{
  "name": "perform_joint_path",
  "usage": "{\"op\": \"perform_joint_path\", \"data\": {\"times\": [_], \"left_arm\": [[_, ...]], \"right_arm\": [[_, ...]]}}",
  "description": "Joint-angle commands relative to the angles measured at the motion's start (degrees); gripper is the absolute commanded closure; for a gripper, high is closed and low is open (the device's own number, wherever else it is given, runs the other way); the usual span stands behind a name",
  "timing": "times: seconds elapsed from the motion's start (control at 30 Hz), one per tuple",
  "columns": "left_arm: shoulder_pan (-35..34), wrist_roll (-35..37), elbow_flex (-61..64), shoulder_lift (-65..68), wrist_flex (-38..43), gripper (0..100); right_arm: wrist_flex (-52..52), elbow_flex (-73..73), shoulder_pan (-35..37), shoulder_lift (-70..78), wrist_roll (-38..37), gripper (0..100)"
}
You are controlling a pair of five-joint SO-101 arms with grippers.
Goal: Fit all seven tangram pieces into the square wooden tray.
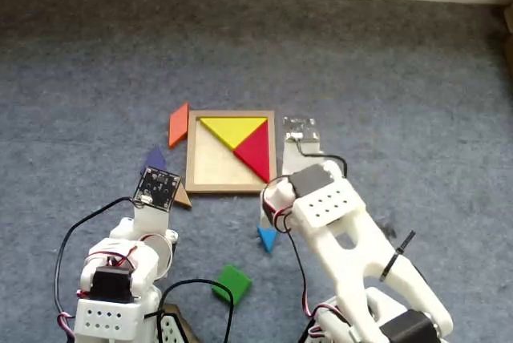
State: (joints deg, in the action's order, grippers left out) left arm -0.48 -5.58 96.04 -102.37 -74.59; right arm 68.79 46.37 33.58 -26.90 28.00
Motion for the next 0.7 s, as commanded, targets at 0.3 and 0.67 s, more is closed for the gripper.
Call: {"op": "perform_joint_path", "data": {"times": [0.3,0.67], "left_arm": [[-0.66,-0.44,1.19,-0.22,-0.26,99],[-0.66,-0.44,1.19,-0.22,-0.26,99]], "right_arm": [[-8.57,0.66,8.57,-1.98,10.29,80.2],[-14.73,5.93,11.21,-1.89,12.31,70.7]]}}
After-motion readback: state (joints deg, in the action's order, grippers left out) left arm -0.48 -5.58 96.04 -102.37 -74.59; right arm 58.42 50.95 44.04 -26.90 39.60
